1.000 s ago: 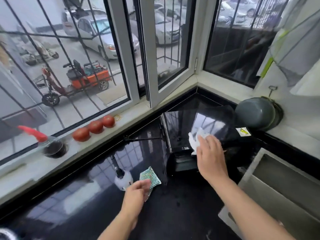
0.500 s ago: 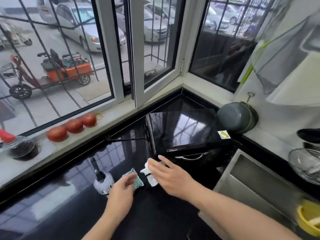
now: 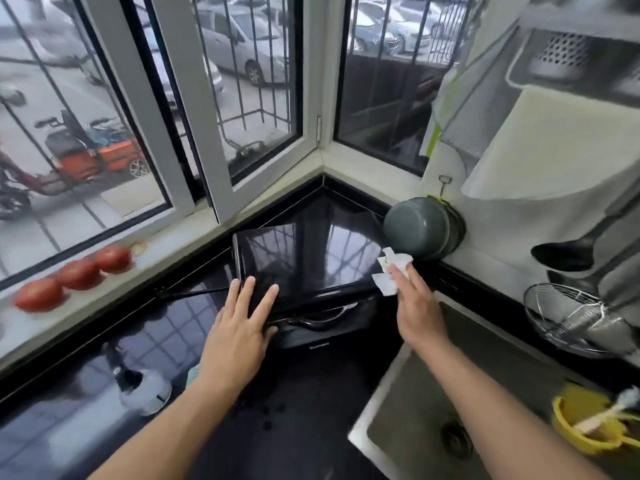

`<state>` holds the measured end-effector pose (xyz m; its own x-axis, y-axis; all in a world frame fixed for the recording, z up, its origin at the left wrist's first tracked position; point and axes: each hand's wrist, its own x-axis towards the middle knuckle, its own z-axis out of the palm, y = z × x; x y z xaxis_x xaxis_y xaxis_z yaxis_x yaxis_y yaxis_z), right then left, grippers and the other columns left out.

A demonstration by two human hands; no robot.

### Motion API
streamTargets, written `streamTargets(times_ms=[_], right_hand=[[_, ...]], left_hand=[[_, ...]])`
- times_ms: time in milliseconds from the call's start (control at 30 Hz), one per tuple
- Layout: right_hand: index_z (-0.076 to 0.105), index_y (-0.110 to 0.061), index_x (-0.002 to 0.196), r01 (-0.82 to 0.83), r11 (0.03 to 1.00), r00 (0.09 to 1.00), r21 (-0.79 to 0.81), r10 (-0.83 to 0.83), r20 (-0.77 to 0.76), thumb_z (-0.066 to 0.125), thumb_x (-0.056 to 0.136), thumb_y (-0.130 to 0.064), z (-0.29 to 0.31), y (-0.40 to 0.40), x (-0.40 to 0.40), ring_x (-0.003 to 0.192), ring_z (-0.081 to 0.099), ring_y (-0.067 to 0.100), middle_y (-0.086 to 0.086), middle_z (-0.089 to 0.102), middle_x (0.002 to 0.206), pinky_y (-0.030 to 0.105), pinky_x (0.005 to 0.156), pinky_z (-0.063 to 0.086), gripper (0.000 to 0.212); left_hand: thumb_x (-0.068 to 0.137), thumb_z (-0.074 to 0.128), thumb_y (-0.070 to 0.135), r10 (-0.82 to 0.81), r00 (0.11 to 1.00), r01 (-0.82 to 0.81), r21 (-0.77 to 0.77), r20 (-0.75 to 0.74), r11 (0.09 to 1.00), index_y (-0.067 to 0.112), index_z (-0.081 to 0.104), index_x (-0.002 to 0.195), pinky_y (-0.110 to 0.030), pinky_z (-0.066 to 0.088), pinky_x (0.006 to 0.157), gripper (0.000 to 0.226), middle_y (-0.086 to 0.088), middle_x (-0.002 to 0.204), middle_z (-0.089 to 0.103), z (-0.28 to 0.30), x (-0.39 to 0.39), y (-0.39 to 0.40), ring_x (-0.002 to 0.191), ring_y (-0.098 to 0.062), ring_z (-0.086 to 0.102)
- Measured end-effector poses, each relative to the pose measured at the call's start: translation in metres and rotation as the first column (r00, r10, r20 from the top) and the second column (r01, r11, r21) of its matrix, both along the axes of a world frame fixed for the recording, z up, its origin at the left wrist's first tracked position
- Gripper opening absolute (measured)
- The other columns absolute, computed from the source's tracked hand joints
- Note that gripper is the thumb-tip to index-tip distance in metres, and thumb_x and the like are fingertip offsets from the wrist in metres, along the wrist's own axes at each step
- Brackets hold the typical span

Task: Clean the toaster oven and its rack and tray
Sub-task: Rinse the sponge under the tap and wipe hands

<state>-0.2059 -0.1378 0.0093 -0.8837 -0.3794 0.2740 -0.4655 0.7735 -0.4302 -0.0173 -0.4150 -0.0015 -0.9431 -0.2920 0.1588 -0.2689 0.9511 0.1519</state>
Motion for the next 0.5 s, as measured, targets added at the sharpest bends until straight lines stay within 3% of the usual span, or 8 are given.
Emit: streamTargets(times_ms=[100,200,267,300,333,400,467,500], right_hand=[[0.044,-0.016,0.15,-0.024,0.998,0.999,-0.058,0.027,0.037,0.038,0.102,-0.001,0.001,-0.012,-0.016,0.149,0.025,0.027,0.013,0.03,0.159,0.036,0.12,0.026,0.05],[0.042,-0.014,0.15,-0.057,0.997,0.995,-0.058,0.061,0.074,0.039,0.103,-0.002,0.009,-0.025,-0.036,0.148,0.025,0.029,0.014,0.031,0.158,0.027,0.12,0.017,0.049],[0.047,-0.009,0.146,0.035,0.986,0.999,-0.161,-0.029,0.04,0.044,0.101,-0.002,0.001,-0.029,-0.026,0.138,0.036,0.032,0.016,0.043,0.148,0.038,0.118,0.03,0.046],[0.051,-0.008,0.142,0.131,0.967,0.991,-0.219,-0.123,0.053,0.046,0.099,-0.002,-0.014,-0.027,-0.015,0.13,0.041,0.032,0.015,0.049,0.141,0.041,0.112,0.036,0.043],[0.054,-0.011,0.138,0.27,0.92,0.959,-0.285,-0.23,0.165,0.047,0.099,-0.004,-0.033,-0.025,-0.002,0.124,0.044,0.032,0.014,0.052,0.135,0.043,0.107,0.04,0.041],[0.055,-0.029,0.13,0.494,0.776,0.828,-0.392,-0.282,0.484,0.043,0.099,-0.015,-0.059,-0.024,0.015,0.115,0.053,0.035,0.014,0.057,0.125,0.046,0.1,0.046,0.036],[0.05,-0.037,0.115,0.678,0.608,0.657,-0.414,-0.247,0.712,0.037,0.101,-0.018,-0.063,-0.041,0.013,0.088,0.06,0.026,0.007,0.06,0.1,0.026,0.08,0.055,0.027],[0.046,-0.033,0.1,0.698,0.607,0.614,-0.379,-0.235,0.753,0.034,0.103,-0.014,-0.064,-0.052,0.008,0.071,0.057,0.018,0.0,0.054,0.084,0.013,0.059,0.05,0.022]], left_hand=[[0.094,0.071,0.04,0.079,0.997,-0.079,-0.013,0.007,0.997,0.034,0.021,0.163,-0.048,0.059,0.09,0.085,-0.01,0.17,0.021,0.004,-0.014,-0.002,0.14,-0.039,0.048],[0.098,0.065,0.04,0.148,0.989,-0.148,0.026,0.011,0.989,0.037,0.018,0.163,-0.041,0.055,0.067,0.081,-0.004,0.173,0.009,0.012,-0.032,-0.003,0.113,-0.037,0.066],[0.1,0.063,0.038,0.163,0.986,-0.166,0.061,0.045,0.984,0.04,0.013,0.163,-0.038,0.048,0.063,0.081,-0.001,0.174,0.0,0.014,-0.039,-0.002,0.104,-0.038,0.068],[0.101,0.061,0.035,0.161,0.985,-0.166,0.091,0.064,0.982,0.042,0.011,0.163,-0.037,0.046,0.064,0.081,0.002,0.174,-0.003,0.014,-0.04,-0.002,0.103,-0.039,0.068],[0.102,0.06,0.032,0.15,0.986,-0.159,0.124,0.077,0.979,0.045,0.01,0.162,-0.036,0.046,0.066,0.079,0.005,0.173,-0.004,0.016,-0.04,-0.003,0.104,-0.037,0.068],[0.103,0.056,0.025,0.115,0.989,-0.132,0.195,0.096,0.972,0.051,0.014,0.16,-0.037,0.05,0.075,0.076,0.016,0.172,-0.003,0.024,-0.037,-0.014,0.117,-0.03,0.064],[0.103,0.054,0.011,0.057,0.992,-0.093,0.358,0.11,0.929,0.051,0.026,0.158,-0.039,0.049,0.101,0.074,0.026,0.169,0.004,0.036,-0.034,-0.029,0.142,-0.017,0.046],[0.101,0.051,0.001,0.027,0.995,-0.072,0.479,0.099,0.875,0.047,0.032,0.157,-0.037,0.042,0.114,0.075,0.026,0.168,0.007,0.04,-0.034,-0.036,0.15,-0.011,0.035]])
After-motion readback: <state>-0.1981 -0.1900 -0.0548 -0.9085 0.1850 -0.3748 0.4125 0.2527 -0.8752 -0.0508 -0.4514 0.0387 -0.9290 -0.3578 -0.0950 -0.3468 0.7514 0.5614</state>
